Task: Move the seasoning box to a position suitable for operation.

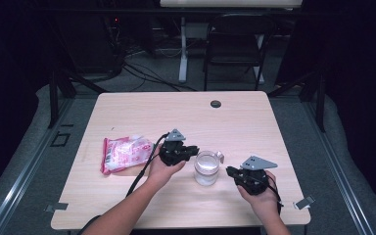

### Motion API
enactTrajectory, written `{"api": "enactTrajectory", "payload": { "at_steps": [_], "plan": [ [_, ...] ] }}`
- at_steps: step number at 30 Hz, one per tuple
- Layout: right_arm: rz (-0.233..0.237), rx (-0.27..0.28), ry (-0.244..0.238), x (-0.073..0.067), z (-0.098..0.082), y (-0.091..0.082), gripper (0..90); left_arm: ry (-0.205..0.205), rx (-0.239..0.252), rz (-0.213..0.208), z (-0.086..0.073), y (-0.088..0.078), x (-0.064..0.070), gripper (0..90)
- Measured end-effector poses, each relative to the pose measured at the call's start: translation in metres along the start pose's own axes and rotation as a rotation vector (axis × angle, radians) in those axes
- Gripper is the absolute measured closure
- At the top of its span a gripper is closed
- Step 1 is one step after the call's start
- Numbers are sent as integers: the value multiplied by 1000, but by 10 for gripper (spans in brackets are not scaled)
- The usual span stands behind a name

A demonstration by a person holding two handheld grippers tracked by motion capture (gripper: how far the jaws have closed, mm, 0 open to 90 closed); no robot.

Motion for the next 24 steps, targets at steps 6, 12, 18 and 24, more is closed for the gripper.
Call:
{"api": "enactTrajectory", "payload": {
  "at_steps": [6, 12, 18, 24],
  "plan": [
    [-39, -29, 6, 8, 2, 23, 759, 1, 14, 24, -10, -7, 6, 714],
    [-37, -45, -28, 6, 11, 52, 699, -1, 24, 36, -25, -24, 13, 622],
    [2, -56, 4, 8, 21, 72, 778, -13, 30, 65, -32, -40, 16, 575],
    [23, -85, 21, 10, 25, 82, 819, -21, -5, 97, -48, -56, 27, 492]
  ]
}}
Point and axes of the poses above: each handheld gripper's, and its own axes: y roughly forward along the jaws, z roughly out of its top, x roughly to its right, the point moved 1 cm from there along y, roughly forward along the jaws, and after that the axes turned 12 degrees about -z, right-handed, at the moved point
